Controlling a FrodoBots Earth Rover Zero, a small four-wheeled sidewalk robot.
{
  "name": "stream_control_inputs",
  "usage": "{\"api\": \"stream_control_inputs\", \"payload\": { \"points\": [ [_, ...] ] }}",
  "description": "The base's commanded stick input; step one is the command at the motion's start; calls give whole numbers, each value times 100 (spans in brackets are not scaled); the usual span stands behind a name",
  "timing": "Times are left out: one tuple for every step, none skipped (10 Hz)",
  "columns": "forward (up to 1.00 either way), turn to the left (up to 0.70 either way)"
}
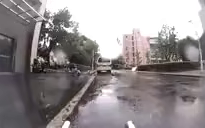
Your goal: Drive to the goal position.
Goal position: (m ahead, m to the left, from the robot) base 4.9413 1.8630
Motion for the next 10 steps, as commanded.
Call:
{"api": "stream_control_inputs", "payload": {
  "points": [
    [70,0],
    [70,0],
    [70,0],
    [70,0],
    [70,0],
    [70,0],
    [70,0],
    [70,0],
    [70,0],
    [70,0]
  ]
}}
